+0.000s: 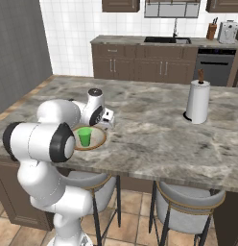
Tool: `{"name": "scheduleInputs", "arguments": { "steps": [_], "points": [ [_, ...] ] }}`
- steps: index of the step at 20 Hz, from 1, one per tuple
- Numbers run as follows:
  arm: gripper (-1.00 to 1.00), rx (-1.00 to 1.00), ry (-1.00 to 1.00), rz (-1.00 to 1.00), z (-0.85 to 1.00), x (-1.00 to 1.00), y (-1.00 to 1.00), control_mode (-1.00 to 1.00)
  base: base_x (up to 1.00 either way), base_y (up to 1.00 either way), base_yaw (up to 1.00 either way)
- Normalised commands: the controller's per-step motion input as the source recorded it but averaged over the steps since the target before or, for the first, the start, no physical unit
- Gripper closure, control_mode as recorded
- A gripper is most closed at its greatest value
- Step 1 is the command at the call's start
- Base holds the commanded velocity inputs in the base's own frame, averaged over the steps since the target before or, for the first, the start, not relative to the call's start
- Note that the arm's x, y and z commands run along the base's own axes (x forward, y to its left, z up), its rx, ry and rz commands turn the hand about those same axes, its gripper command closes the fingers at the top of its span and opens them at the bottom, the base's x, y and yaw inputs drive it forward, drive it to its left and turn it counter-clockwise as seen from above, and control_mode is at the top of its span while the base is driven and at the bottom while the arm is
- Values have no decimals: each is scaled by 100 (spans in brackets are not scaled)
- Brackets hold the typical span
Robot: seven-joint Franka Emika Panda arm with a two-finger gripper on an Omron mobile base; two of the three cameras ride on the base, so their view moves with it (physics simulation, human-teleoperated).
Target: Place the cup inside the bowl on the dining table and move the bowl to any counter.
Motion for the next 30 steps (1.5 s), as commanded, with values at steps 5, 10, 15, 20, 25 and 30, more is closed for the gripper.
{"name": "scheduleInputs", "arguments": {
  "steps": [5,10,15,20,25,30],
  "points": [
    [-100,1,0,3,0,0,-26,-100,0,0,0],
    [-100,1,0,3,0,0,-19,-100,0,0,0],
    [-100,6,0,3,-2,-1,-9,-100,0,0,0],
    [-100,12,0,3,-6,0,-2,-100,0,0,0],
    [-100,13,0,2,0,0,0,-100,0,0,0],
    [-100,11,4,2,0,0,0,-100,0,0,0]
  ]
}}
